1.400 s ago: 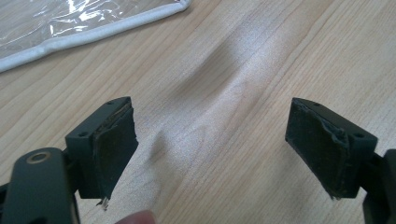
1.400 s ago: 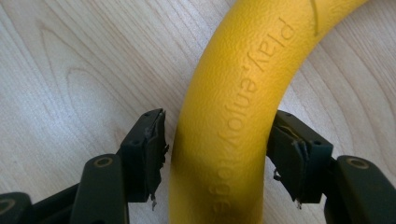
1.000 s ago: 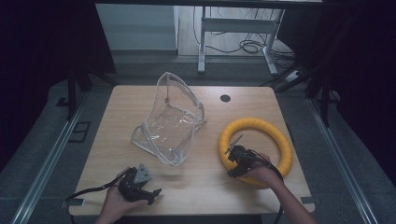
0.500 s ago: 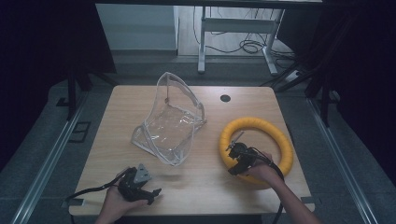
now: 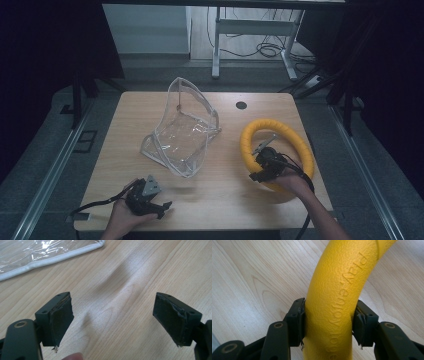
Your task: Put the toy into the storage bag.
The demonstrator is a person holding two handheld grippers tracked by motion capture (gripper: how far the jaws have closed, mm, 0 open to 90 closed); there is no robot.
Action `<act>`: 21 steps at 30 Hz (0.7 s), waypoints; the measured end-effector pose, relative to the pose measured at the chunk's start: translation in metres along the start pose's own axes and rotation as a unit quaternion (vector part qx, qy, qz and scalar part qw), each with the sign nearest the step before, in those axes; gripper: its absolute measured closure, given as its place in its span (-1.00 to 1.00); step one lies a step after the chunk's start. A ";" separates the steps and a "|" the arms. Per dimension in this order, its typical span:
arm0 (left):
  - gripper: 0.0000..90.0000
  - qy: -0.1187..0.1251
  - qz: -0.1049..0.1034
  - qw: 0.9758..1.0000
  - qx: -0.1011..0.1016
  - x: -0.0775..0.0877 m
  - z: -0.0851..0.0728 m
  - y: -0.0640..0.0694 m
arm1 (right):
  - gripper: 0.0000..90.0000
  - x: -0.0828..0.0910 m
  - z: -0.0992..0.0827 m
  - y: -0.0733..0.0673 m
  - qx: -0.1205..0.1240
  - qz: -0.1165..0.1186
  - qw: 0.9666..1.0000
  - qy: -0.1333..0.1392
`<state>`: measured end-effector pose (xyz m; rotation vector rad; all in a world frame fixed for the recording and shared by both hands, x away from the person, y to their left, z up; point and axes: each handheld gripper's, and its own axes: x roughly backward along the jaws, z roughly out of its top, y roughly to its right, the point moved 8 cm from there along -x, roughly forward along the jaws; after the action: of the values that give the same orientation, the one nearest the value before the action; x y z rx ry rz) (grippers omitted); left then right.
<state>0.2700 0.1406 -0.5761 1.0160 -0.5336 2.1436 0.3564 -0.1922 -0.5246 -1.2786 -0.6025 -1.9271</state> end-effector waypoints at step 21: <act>-0.64 0.001 0.000 1.000 0.000 0.000 0.000 0.000 | 0.13 0.054 0.025 0.017 -0.010 -0.039 0.991 0.127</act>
<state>0.2701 0.1407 -0.5755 1.0138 -0.5322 2.1447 0.3715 -0.2023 -0.4656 -1.0111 -0.5091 -2.1233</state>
